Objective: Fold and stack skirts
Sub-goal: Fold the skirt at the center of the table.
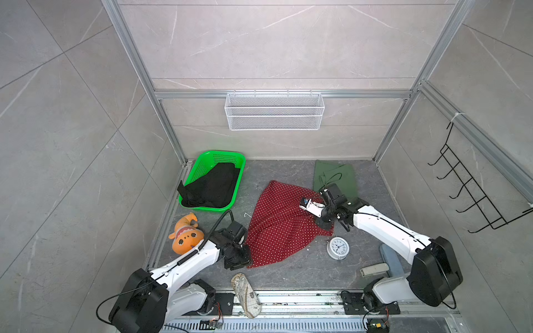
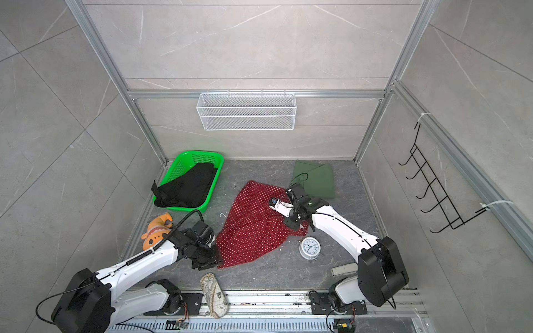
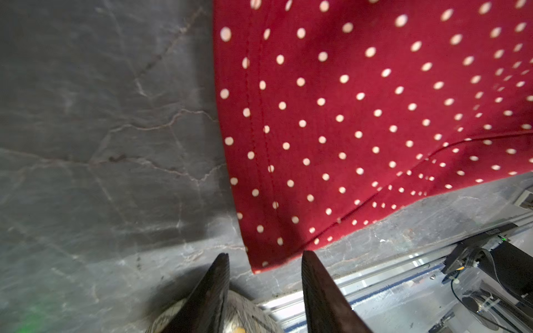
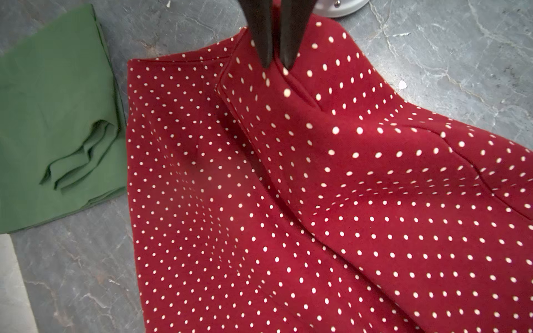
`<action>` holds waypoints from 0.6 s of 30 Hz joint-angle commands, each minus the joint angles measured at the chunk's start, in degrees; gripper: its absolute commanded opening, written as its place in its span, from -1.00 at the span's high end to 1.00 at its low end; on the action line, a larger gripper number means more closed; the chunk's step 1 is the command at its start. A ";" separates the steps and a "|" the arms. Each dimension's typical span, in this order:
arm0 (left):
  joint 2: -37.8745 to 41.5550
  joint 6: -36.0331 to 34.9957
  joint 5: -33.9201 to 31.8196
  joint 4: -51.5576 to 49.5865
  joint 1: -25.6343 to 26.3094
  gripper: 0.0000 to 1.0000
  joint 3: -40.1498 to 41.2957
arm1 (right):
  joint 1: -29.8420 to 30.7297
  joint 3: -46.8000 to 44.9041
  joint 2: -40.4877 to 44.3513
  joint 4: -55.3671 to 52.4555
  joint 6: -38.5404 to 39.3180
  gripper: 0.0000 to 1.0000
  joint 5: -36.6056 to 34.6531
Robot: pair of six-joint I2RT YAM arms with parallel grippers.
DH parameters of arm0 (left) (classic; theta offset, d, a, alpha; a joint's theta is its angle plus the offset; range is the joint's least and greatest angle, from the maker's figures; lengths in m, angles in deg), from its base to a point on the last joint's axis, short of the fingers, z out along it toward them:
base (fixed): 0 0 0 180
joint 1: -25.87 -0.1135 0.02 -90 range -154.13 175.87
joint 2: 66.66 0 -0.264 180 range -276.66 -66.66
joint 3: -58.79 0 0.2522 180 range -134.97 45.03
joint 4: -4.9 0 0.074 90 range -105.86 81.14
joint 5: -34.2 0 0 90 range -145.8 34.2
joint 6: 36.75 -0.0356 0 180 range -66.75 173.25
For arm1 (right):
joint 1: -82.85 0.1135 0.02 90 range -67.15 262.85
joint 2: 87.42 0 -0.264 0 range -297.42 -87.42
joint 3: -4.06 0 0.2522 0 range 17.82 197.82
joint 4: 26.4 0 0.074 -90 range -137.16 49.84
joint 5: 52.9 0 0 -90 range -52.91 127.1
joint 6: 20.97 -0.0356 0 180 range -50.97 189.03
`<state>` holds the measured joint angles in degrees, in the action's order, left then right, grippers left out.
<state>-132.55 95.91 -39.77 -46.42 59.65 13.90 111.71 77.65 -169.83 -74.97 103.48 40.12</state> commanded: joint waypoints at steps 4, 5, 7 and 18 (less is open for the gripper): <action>-1.15 1.30 -0.48 5.60 0.74 0.23 -0.11 | 0.12 -1.10 2.48 0.65 -0.87 1.00 0.32; -1.19 1.52 -0.50 6.17 0.76 0.25 0.01 | 0.17 -1.21 2.52 0.70 -0.88 1.00 0.31; -1.40 2.02 -0.31 7.44 0.92 0.36 0.21 | 0.15 -1.34 2.65 0.86 -1.01 1.00 0.27; 0.70 1.17 -5.03 4.77 1.50 1.00 -2.65 | 0.10 -1.40 4.85 1.50 -2.41 1.00 -1.40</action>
<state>-133.62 98.03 -41.28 -39.32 61.03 14.27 111.71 76.62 -167.17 -74.31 102.83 39.64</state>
